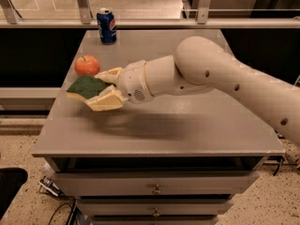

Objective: Move sponge near apple

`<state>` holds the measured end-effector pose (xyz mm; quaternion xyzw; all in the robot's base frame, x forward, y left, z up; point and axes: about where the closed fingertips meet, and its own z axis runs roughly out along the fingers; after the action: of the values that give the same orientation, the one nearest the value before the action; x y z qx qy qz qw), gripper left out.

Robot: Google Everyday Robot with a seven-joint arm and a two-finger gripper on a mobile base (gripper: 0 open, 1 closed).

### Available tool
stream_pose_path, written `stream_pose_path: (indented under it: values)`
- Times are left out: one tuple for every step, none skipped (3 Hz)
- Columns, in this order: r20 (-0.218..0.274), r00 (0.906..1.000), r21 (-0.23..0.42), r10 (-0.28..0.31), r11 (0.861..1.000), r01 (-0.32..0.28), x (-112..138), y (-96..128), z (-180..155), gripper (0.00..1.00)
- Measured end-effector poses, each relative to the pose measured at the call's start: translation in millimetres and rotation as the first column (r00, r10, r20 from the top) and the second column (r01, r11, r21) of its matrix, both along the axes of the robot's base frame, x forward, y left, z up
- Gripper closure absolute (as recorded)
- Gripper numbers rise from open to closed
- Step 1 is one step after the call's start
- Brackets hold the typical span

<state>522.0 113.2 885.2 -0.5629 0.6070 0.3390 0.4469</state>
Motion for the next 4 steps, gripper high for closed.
stream_pose_path:
  values:
    - [0.032, 0.9963, -0.003, 0.08, 0.997, -0.08, 0.6, 15.5, -11.2, 1.0]
    - [0.032, 0.9962, -0.003, 0.081, 0.997, -0.081, -0.5, 16.6, -10.7, 0.82]
    - [0.032, 0.9959, -0.004, 0.085, 0.996, -0.085, -1.8, 18.5, -10.5, 0.57]
    - [0.033, 0.9955, -0.005, 0.088, 0.996, -0.088, -2.9, 20.2, -10.3, 0.36]
